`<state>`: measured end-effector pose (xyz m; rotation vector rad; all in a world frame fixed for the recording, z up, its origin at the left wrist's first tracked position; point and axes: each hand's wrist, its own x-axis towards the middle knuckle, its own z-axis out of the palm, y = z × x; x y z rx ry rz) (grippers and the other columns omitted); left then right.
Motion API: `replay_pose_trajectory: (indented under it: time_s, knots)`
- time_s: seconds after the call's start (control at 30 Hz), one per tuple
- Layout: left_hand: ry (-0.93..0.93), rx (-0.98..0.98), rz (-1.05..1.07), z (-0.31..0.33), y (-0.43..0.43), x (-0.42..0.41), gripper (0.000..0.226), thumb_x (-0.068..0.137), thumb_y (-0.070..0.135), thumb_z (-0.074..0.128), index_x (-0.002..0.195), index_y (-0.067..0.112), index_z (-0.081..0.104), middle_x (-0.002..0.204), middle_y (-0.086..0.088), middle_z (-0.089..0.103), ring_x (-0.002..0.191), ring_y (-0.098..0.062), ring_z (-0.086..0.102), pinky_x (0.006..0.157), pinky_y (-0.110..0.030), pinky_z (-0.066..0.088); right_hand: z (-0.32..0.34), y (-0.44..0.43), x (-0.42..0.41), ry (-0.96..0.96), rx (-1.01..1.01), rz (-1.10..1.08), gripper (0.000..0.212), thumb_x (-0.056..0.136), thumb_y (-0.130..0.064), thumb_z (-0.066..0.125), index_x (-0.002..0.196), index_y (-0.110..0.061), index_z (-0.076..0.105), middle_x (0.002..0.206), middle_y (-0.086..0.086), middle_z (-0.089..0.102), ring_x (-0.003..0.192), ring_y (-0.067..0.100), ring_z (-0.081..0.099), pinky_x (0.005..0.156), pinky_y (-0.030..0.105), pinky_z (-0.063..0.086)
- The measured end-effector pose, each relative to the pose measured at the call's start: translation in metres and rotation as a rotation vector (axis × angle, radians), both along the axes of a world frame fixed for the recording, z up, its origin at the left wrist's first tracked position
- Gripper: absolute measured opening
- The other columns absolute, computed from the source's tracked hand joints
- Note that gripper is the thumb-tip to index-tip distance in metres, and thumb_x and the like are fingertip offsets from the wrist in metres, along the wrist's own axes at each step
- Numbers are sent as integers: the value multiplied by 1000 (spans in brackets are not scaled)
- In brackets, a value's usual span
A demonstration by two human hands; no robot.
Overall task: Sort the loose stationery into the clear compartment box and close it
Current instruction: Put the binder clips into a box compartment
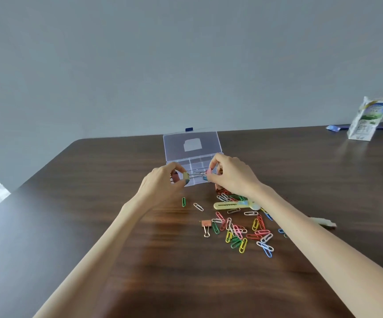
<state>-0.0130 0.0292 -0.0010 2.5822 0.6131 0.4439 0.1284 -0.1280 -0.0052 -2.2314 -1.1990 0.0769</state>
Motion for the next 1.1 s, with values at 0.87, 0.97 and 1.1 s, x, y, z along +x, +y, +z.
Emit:
replay_pose_trajectory:
  time_s: [0.87, 0.97, 1.1]
  knots:
    - [-33, -121, -72, -14, 51, -19, 13, 81, 26, 66, 88, 37, 71, 64, 9, 57, 60, -11, 45, 63, -28, 43, -4, 54, -14, -101, -12, 70, 18, 85, -38, 67, 98, -25, 64, 74, -9, 55, 66, 9, 52, 49, 21, 28]
    - [-27, -132, -77, -14, 50, -22, 17, 82, 24, 63, 90, 36, 71, 64, 10, 56, 59, -9, 45, 62, -27, 42, -6, 53, -16, -104, -7, 51, 22, 85, -39, 66, 102, -26, 63, 78, -9, 56, 71, 10, 53, 49, 21, 28]
    - [-5, -145, -88, -10, 48, -25, 26, 78, 19, 59, 94, 35, 72, 71, 8, 60, 63, -9, 48, 65, -28, 44, -6, 46, -17, -132, 14, 72, 21, 86, -37, 65, 103, -27, 59, 73, -12, 52, 66, 7, 51, 50, 18, 29]
